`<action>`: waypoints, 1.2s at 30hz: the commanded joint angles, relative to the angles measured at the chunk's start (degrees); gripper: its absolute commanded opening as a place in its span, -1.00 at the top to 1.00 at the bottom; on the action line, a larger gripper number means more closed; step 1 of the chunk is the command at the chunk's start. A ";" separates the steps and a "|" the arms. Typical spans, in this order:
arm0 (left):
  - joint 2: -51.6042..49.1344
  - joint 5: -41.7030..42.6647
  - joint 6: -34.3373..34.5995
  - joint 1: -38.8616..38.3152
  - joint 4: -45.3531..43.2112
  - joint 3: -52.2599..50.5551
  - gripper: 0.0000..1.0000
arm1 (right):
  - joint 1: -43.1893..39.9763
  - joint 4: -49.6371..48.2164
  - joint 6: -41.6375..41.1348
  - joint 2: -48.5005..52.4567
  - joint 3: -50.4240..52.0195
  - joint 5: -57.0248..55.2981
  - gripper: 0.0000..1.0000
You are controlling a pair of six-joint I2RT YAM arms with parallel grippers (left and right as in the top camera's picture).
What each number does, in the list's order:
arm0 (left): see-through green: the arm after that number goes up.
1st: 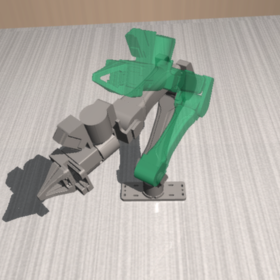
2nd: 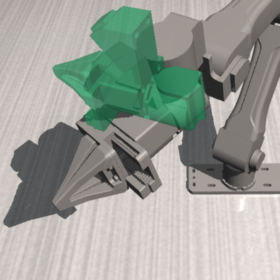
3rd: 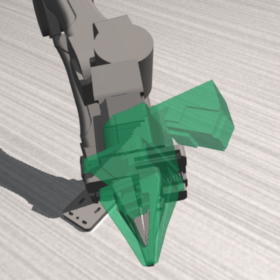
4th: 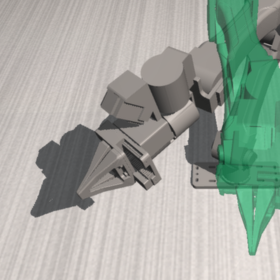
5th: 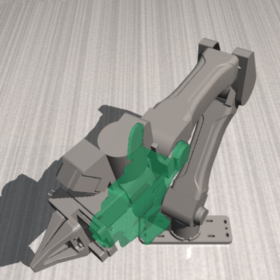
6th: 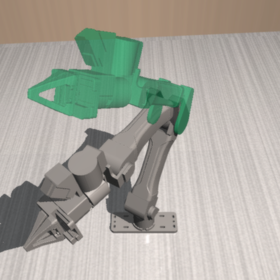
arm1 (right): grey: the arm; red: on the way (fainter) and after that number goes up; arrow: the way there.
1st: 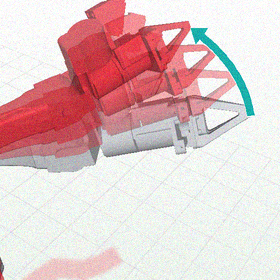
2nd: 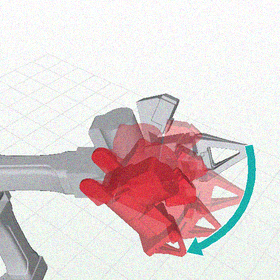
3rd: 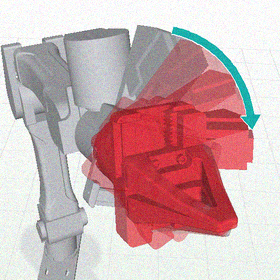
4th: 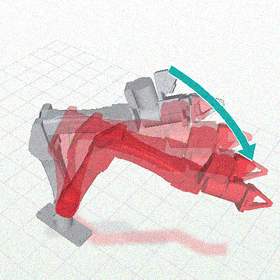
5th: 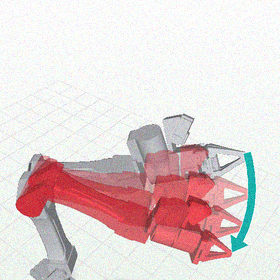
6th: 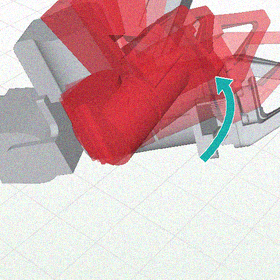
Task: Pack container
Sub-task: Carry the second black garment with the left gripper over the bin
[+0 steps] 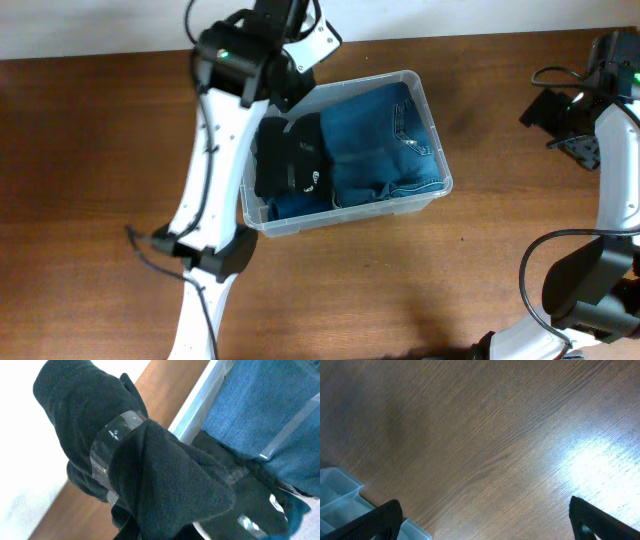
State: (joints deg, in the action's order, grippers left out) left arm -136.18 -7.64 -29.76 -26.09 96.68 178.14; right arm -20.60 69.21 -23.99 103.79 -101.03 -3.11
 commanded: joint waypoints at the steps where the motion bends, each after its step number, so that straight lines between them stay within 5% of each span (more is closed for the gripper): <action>1: 8.57 -0.42 -1.64 0.28 0.00 -2.84 0.99 | -0.07 0.02 -0.46 0.09 -0.15 -0.48 -0.97; 11: 14.75 4.02 -19.45 2.08 -0.13 -19.32 0.99 | -0.07 0.02 -0.44 0.09 -0.15 -0.48 -0.97; 21: 14.75 4.04 -15.08 1.92 -4.24 -39.30 0.99 | -0.07 0.02 -0.44 0.09 -0.15 -0.48 -0.97; 31: 14.75 8.90 -13.11 -3.65 0.02 -42.75 0.98 | -0.07 0.02 -0.44 0.09 -0.15 -0.48 -0.97; 32: 14.75 8.87 -13.11 -3.80 0.02 -42.75 0.86 | -0.07 0.02 -0.44 0.09 -0.15 -0.48 -0.97; 34: 14.75 8.79 -13.11 -4.00 0.02 -42.80 0.30 | -0.07 0.02 -0.46 0.09 -0.15 -0.50 -0.97; 36: 14.75 8.74 -13.09 -3.98 0.02 -42.80 0.14 | -0.07 0.02 -0.46 0.09 -0.15 -0.48 -0.97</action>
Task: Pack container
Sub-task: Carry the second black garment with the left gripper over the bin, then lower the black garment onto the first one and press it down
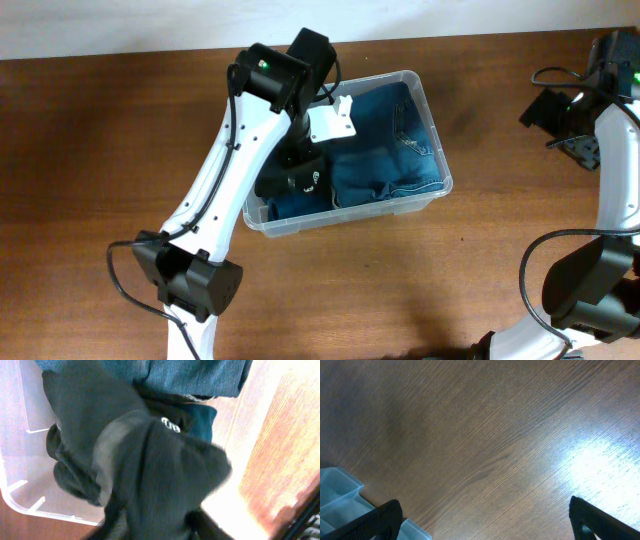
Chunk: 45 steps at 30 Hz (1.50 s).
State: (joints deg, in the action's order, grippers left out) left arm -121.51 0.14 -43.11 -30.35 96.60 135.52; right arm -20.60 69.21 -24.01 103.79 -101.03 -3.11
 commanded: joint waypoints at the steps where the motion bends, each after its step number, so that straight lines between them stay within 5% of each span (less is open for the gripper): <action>1: 0.09 0.70 0.24 0.42 0.13 -0.17 0.12 | -0.07 0.02 -0.42 0.09 -0.15 -0.48 -0.97; 17: 0.59 -4.04 0.44 -0.39 0.11 2.93 -0.04 | -0.07 0.02 -0.42 0.09 -0.15 -0.50 -0.97; 23: 1.55 -2.43 3.04 -0.42 0.11 8.13 -0.32 | -0.07 0.02 -0.42 0.09 -0.15 -0.50 -0.97; 31: 0.13 6.36 3.13 -0.26 0.11 7.74 -0.25 | -0.07 0.02 -0.42 0.09 -0.15 -0.50 -0.97; 37: -1.99 3.85 3.96 0.07 0.11 4.37 0.00 | -0.07 0.02 -0.42 0.09 -0.15 -0.50 -0.97; 45: -5.05 1.05 5.68 4.09 -3.85 -6.60 0.00 | -0.07 0.02 -0.44 0.09 -0.15 -0.48 -0.97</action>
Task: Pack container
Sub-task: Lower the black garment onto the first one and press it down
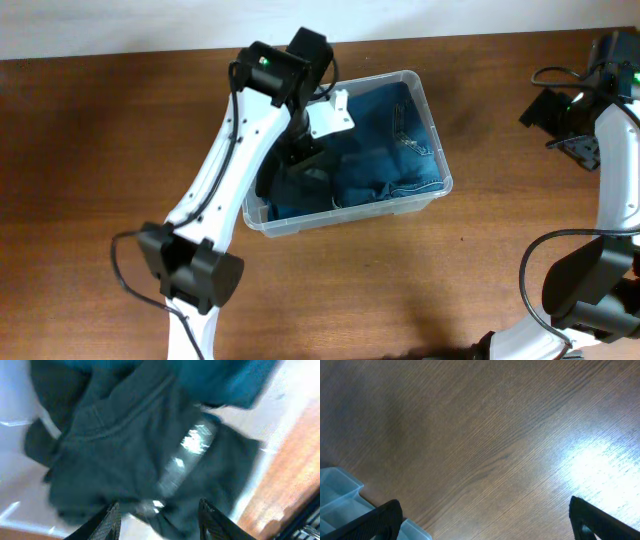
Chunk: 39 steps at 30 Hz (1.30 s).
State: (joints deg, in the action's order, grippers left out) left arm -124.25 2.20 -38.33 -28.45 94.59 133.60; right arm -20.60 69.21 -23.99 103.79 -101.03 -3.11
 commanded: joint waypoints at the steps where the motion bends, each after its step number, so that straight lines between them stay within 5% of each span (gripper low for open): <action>1: -2.43 -1.03 0.87 2.73 -3.41 -6.67 0.00 | -0.07 0.02 -0.44 0.09 -0.15 -0.48 -0.97; 9: -2.43 -1.11 0.90 8.87 -14.88 -25.83 -0.02 | -0.07 0.02 -0.44 0.09 -0.15 -0.48 -0.97; 17: -2.38 -1.11 1.11 9.70 -14.80 -24.94 -0.02 | -0.07 0.02 -0.46 0.09 -0.15 -0.50 -0.97; 26: -2.38 -1.14 1.14 9.01 -8.22 -5.57 -0.04 | -0.07 0.02 -0.44 0.09 -0.15 -0.50 -0.97; 29: -2.38 -1.11 2.34 8.96 -3.63 4.17 -0.38 | -0.07 0.02 -0.44 0.09 -0.15 -0.48 -0.97; 31: -2.38 -1.11 4.46 8.72 -0.59 10.78 -0.98 | -0.07 0.02 -0.44 0.09 -0.15 -0.48 -0.97; 36: -2.14 -1.05 9.70 7.56 2.12 24.11 -0.99 | -0.07 0.02 -0.44 0.09 -0.15 -0.48 -0.97; 39: -1.99 -0.87 20.13 6.29 2.12 30.58 -0.99 | -0.07 0.02 -0.44 0.09 -0.15 -0.48 -0.97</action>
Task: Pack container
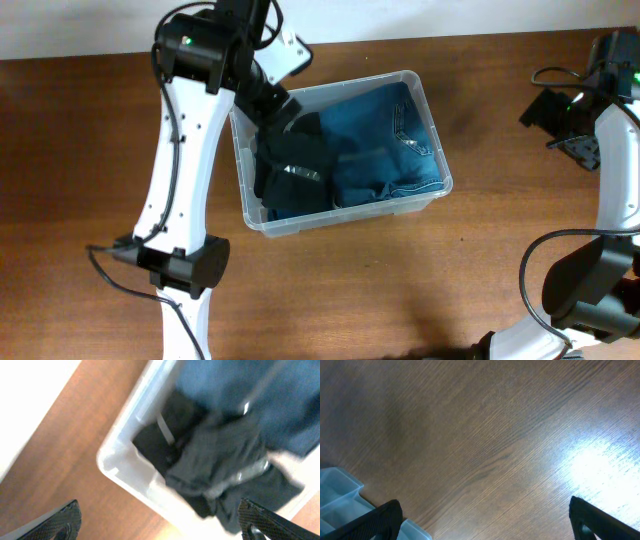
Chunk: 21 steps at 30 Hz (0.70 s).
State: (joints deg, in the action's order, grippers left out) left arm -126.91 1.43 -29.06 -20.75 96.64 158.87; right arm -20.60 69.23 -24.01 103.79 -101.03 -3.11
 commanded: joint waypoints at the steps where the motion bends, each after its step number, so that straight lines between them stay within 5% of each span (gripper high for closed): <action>1: 0.68 -0.11 12.87 -1.84 0.07 6.51 -0.99 | -0.07 0.00 -0.42 0.09 -0.15 -0.48 -0.97; 12: 1.92 -2.29 13.62 -2.84 0.07 7.54 -0.99 | -0.07 0.00 -0.44 0.09 -0.15 -0.50 -0.97; 21: 13.92 -2.08 13.62 2.84 0.04 7.54 -0.99 | -0.07 0.00 -0.42 0.09 -0.15 -0.48 -0.97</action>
State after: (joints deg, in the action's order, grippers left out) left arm -121.97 -0.08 -16.43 -19.75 96.66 165.64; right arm -20.60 69.21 -24.01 103.79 -101.03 -3.11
